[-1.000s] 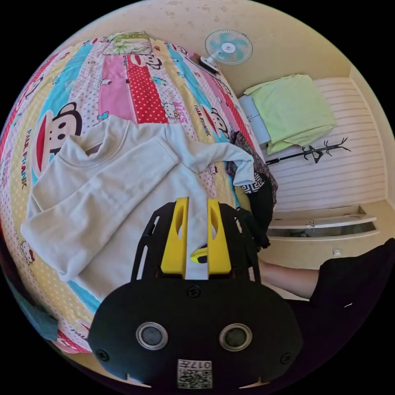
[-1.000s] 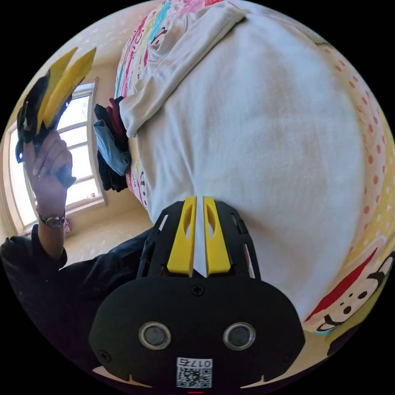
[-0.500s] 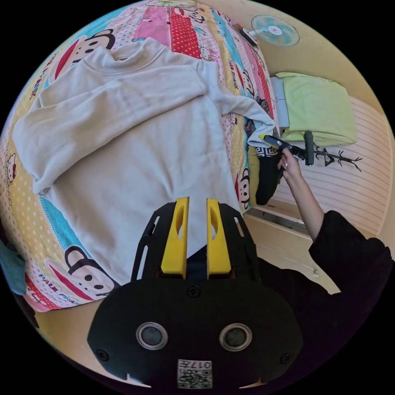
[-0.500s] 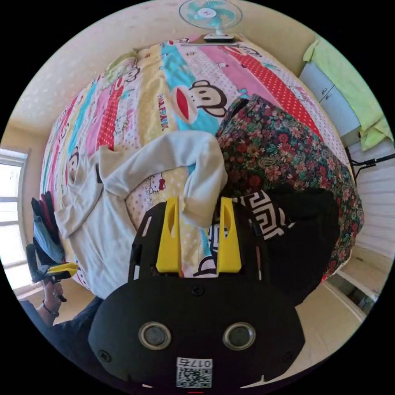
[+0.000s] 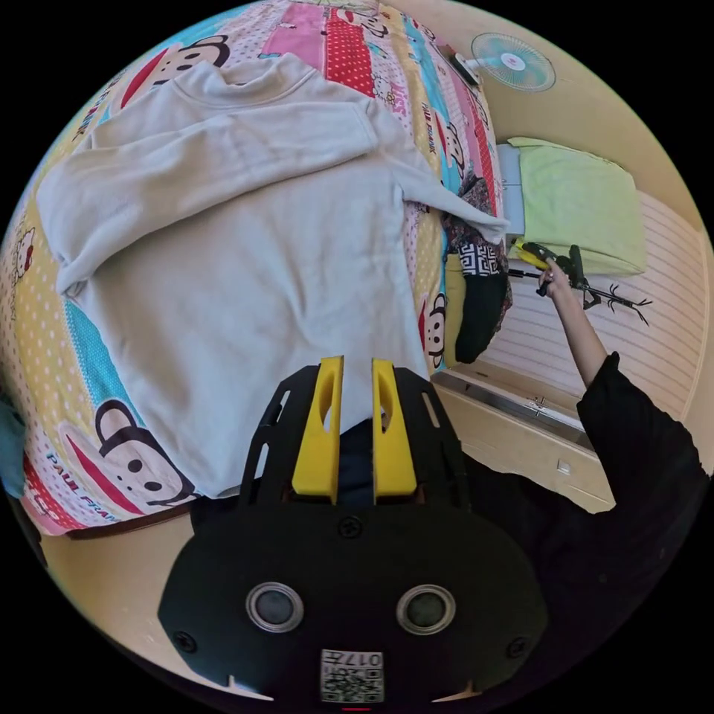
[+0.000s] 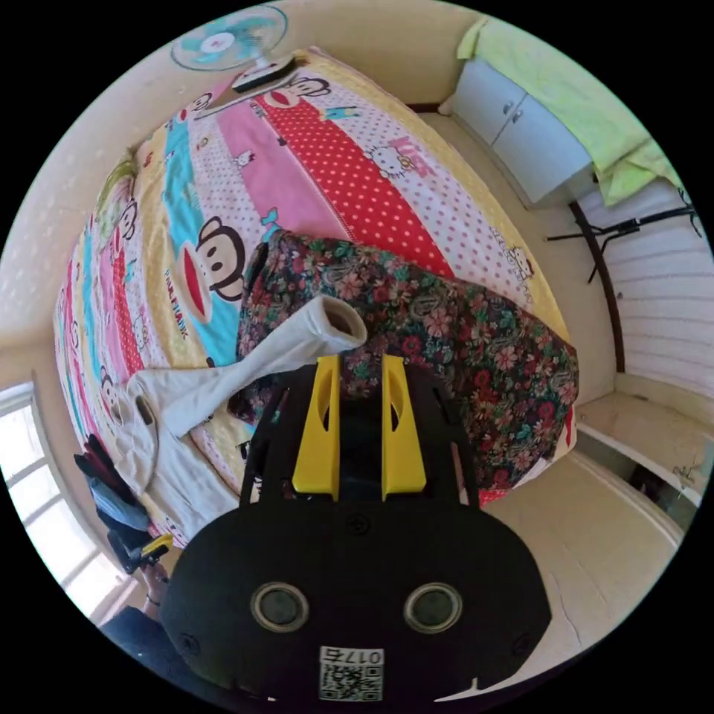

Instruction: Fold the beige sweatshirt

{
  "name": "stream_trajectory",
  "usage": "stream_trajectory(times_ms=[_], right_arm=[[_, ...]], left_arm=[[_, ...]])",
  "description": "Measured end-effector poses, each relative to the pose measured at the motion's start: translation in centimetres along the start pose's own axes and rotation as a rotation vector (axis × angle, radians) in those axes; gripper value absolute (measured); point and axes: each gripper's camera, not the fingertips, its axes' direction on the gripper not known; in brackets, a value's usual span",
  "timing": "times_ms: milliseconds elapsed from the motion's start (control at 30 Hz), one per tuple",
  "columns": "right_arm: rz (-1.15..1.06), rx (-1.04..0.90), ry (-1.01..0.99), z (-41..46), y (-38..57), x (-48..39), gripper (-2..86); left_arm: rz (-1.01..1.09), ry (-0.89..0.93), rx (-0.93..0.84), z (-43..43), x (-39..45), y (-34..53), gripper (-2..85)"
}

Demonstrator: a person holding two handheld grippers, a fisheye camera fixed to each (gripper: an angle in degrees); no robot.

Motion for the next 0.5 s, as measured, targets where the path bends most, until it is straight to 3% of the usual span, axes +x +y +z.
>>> stream_trajectory(times_ms=[100,267,333,500], right_arm=[[0.06,0.058,-0.287,1.4,2.8,1.2,10.3],[0.052,0.063,-0.526,4.4,3.9,-1.9,12.8],[0.036,0.059,-0.514,5.2,3.0,-4.0,13.3],[0.106,-0.024,-0.2,9.7,-0.1,-8.9,11.6]], left_arm=[[-0.014,0.004,-0.001,0.0,0.2,0.0,6.6],[-0.028,0.01,-0.012,-0.1,0.6,-0.2,6.6],[-0.031,0.004,-0.012,-0.3,0.8,-0.4,6.7],[-0.071,0.01,0.015,-1.1,0.6,-0.1,6.7]])
